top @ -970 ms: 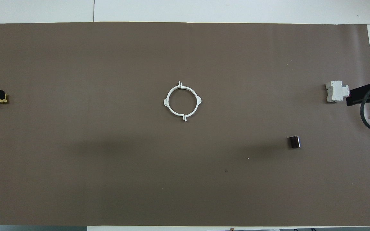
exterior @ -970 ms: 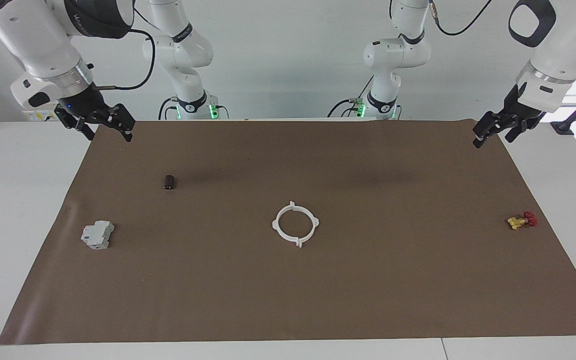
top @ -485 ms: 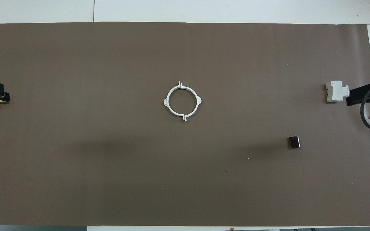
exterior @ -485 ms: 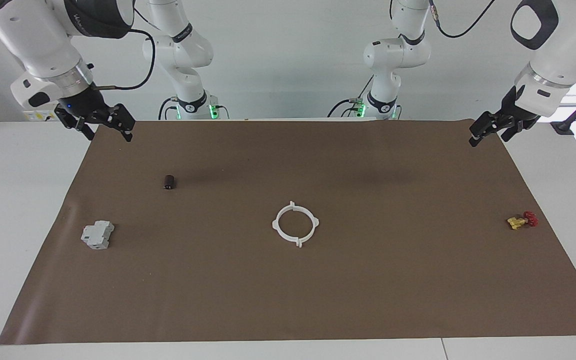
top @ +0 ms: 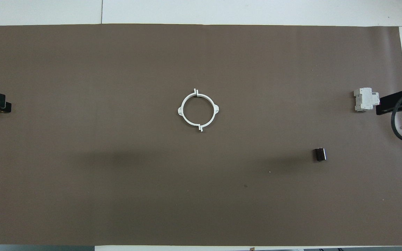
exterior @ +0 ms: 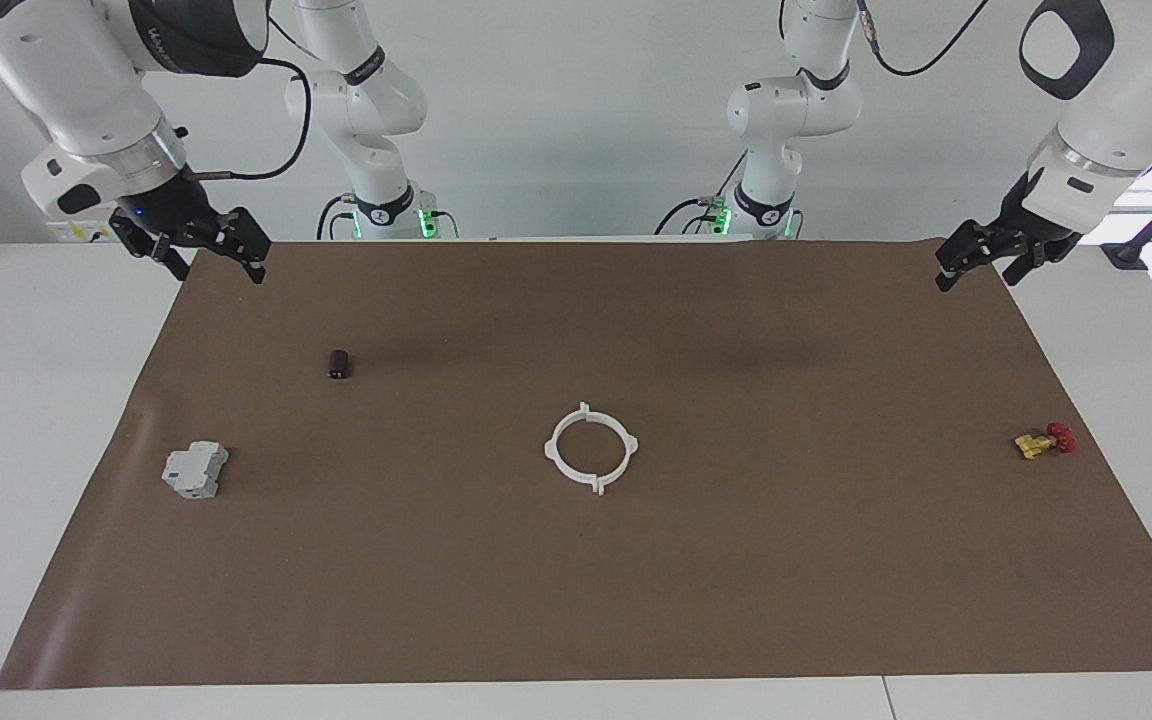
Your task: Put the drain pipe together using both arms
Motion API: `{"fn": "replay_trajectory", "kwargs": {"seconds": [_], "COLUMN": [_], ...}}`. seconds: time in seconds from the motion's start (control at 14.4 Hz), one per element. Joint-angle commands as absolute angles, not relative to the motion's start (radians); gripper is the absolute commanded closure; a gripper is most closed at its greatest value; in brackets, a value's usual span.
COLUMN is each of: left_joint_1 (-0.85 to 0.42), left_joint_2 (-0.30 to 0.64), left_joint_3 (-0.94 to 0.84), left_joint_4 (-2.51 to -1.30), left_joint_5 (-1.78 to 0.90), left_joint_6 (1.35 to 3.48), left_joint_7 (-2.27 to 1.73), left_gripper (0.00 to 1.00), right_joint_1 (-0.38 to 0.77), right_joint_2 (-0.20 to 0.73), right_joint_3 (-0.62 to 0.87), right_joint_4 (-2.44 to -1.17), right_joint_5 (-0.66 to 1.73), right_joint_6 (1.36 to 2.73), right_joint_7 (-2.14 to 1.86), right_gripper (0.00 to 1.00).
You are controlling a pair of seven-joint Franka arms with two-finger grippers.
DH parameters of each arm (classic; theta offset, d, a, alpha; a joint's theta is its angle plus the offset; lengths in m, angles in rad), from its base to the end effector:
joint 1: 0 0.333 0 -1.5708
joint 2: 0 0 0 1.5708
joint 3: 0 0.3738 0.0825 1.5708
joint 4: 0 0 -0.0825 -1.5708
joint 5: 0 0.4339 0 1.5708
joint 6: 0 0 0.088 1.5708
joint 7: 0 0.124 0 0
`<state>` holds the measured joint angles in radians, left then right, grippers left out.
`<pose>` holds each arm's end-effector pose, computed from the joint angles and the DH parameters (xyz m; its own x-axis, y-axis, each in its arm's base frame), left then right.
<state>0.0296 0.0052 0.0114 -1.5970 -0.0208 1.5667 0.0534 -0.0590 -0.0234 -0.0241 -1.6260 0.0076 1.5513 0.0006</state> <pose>0.6039 0.0222 0.6482 0.9993 -0.0125 -0.0343 -0.0117 -0.9997 0.0226 0.5896 -0.0483 0.6489 0.9952 -0.0833 -0.0513 -0.0838 -0.9964 -0.0081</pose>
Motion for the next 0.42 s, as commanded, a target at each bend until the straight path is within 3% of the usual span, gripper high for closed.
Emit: {"fn": "replay_trajectory", "kwargs": {"seconds": [0.0, 0.35], "left_joint_1": [0.028, 0.014], "left_joint_2": [0.002, 0.000], "left_joint_3": [0.009, 0.005], "left_joint_4": [-1.601, -1.601], "left_joint_5": [0.006, 0.038], "left_joint_6": [1.555, 1.563], "left_joint_7": [0.080, 0.077], "left_gripper": [0.00, 0.00], "right_joint_1": [-0.067, -0.067], "right_joint_2": [-0.029, -0.029], "right_joint_3": [-0.015, -0.015], "right_joint_4": [-1.624, -1.624], "right_joint_5": [0.014, 0.014], "right_joint_6": [1.562, 1.562], "right_joint_7": [-0.018, -0.018], "right_gripper": [0.00, 0.00]}}
